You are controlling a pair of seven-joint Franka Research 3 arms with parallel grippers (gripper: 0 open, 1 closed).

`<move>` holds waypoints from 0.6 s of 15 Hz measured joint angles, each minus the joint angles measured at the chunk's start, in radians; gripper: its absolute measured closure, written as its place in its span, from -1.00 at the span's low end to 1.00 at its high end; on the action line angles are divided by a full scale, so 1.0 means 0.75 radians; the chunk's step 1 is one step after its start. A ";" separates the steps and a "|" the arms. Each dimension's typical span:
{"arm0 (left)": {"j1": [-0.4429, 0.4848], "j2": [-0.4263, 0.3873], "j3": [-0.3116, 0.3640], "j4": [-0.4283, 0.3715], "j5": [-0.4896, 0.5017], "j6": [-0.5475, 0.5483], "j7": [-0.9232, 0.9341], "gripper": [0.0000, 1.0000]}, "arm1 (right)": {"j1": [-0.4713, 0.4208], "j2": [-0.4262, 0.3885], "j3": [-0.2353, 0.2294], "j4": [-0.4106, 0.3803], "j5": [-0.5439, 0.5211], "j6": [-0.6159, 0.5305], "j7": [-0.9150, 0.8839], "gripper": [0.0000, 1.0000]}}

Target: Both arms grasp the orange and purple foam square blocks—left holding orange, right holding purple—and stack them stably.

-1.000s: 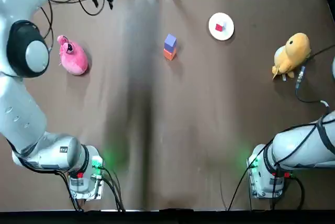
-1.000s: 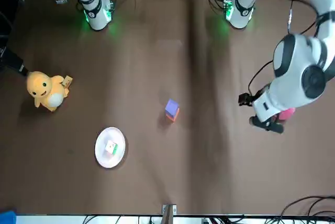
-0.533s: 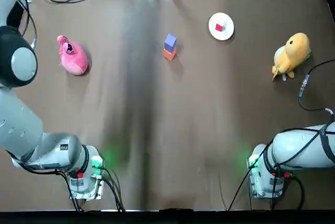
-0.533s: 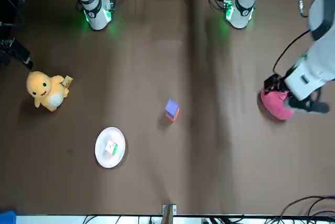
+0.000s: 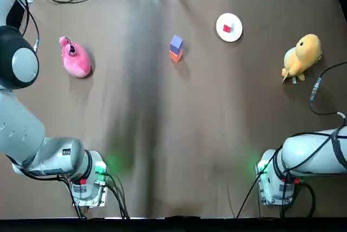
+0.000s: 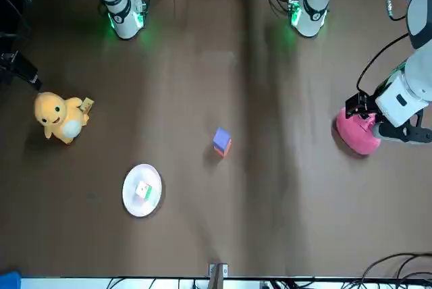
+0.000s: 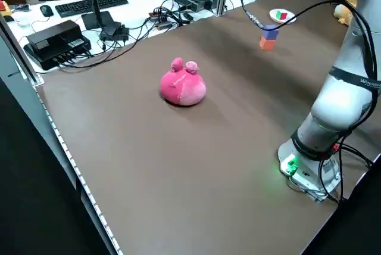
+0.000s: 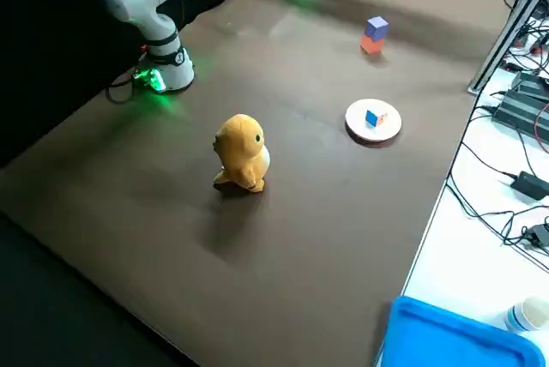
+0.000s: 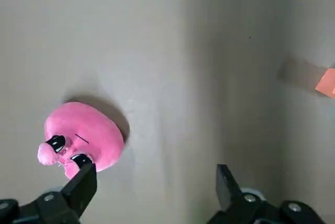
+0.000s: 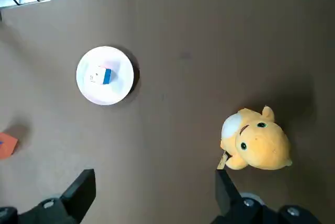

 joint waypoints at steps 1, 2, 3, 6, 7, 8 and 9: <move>0.001 0.000 0.002 0.000 0.000 -0.004 0.000 -1.00 | 0.000 0.000 0.003 0.000 0.000 -0.001 -0.003 -1.00; 0.004 0.000 0.003 0.000 0.001 -0.006 0.000 -1.00 | 0.001 0.000 0.005 0.000 0.000 -0.003 -0.006 -1.00; 0.009 -0.001 0.003 0.000 0.001 -0.009 0.000 -1.00 | 0.001 0.001 0.008 0.000 0.000 -0.005 -0.011 -1.00; 0.023 -0.055 0.002 -0.072 0.001 0.022 0.000 -1.00 | 0.001 0.006 0.010 0.000 0.000 -0.035 -0.046 -1.00; 0.030 -0.099 0.002 -0.130 0.001 0.064 0.000 -1.00 | 0.001 0.008 0.010 0.000 0.000 -0.039 -0.054 -1.00; 0.041 -0.145 0.000 -0.183 0.001 0.091 0.003 -1.00 | 0.001 0.009 0.010 0.000 0.000 -0.042 -0.059 -1.00; 0.057 -0.210 0.001 -0.234 0.001 0.109 0.010 -1.00 | 0.002 0.011 0.012 0.000 0.000 -0.067 -0.062 -1.00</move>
